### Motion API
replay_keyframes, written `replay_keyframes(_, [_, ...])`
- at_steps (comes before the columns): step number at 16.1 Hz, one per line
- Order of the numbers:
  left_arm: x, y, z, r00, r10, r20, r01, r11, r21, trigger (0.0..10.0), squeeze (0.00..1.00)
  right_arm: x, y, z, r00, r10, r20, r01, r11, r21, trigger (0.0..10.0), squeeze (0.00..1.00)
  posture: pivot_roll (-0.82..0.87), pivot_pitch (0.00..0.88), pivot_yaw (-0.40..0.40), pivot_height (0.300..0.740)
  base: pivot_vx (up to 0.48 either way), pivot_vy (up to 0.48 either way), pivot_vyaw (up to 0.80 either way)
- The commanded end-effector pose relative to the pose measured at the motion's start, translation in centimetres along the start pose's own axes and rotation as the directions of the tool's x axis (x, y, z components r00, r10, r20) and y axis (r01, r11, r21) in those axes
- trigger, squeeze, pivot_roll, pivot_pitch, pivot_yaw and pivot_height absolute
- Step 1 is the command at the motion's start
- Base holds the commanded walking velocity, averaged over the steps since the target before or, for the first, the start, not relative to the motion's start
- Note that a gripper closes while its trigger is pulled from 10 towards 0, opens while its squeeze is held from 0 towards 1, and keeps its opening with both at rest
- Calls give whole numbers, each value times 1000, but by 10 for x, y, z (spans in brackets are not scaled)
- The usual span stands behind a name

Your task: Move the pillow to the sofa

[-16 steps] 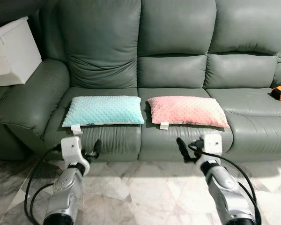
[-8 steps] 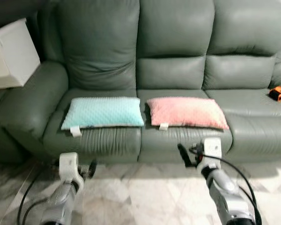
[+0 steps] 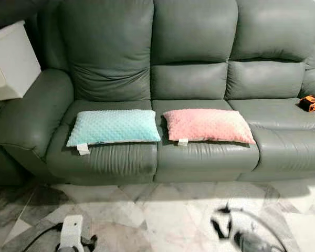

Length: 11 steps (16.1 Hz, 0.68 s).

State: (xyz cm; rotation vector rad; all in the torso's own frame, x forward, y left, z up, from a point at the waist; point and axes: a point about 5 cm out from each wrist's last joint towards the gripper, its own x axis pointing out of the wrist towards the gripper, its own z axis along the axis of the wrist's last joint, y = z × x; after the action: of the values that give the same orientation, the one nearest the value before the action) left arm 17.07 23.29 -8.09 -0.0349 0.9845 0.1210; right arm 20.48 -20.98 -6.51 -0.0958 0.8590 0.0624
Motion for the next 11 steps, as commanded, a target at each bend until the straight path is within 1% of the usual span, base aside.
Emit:
replay_keyframes(1, [1,1,4,1000,8,8,-8,1000,-7,10000,0,-1,-2,-8,999,-5,-49,4,1000,-20,10000,0,-150,0,15,740,0,0,-769])
replay_keyframes(4, [2,-1,7,1000,5,-1,-5,999,38,10000,0,4,11,-1,998,13,-65,-15,1000,-27,10000,0,-139,0,14,740,0,0,-763])
replay_keyframes(5, [2,-3,7,1000,11,-10,-10,998,56,10000,0,6,19,-2,996,10,-87,-14,999,-43,10000,0,-142,0,15,740,0,0,-763])
replay_keyframes(8, [3,-6,8,1000,10,-23,-8,997,78,10000,0,9,32,1,994,33,-104,-41,996,-76,10000,0,-144,0,15,740,0,0,-765])
replay_keyframes(10, [3,-8,5,999,8,-35,-6,997,79,10000,0,10,39,1,992,39,-118,-50,994,-94,10000,0,-143,0,16,740,0,0,-759])
replay_keyframes(11, [3,-9,3,999,7,-42,-3,996,88,10000,0,9,38,1,992,39,-123,-52,993,-102,10000,0,-143,0,17,740,0,0,-756])
